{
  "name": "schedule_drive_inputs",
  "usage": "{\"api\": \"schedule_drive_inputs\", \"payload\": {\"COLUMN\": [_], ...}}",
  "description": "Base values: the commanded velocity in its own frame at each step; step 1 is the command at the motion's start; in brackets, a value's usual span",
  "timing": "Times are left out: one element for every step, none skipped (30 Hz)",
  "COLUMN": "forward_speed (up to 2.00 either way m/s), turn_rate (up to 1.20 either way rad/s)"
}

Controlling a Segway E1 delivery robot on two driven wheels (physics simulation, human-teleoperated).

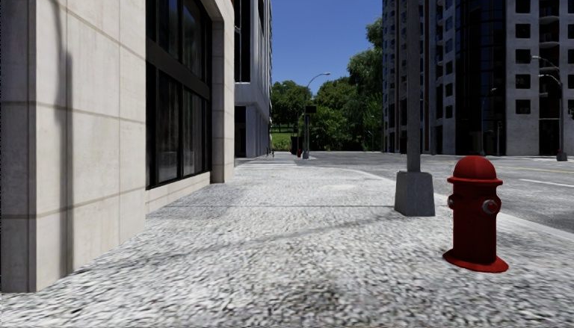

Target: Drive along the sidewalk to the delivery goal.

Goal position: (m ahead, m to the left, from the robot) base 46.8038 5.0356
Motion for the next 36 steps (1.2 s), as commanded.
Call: {"api": "schedule_drive_inputs", "payload": {"forward_speed": [2.0, 2.0, 2.0, 2.0, 2.0, 2.0, 2.0, 2.0, 2.0, 2.0, 2.0, 2.0, 2.0, 2.0, 2.0, 2.0, 2.0, 2.0, 2.0, 2.0, 2.0, 2.0, 2.0, 2.0, 2.0, 2.0, 2.0, 2.0, 2.0, 2.0, 2.0, 2.0, 2.0, 2.0, 2.0, 2.0], "turn_rate": [0.0, 0.0, 0.0, 0.0, 0.0, 0.0, 0.0, 0.0, 0.0, 0.0, 0.0, 0.0, 0.0, 0.0, 0.0, 0.0, 0.0, 0.0, 0.0, 0.0, 0.0, 0.0, 0.0, 0.0, 0.0, 0.0, 0.0, 0.0, 0.0, 0.0, 0.0, 0.0, 0.0, 0.0, 0.0, 0.0]}}
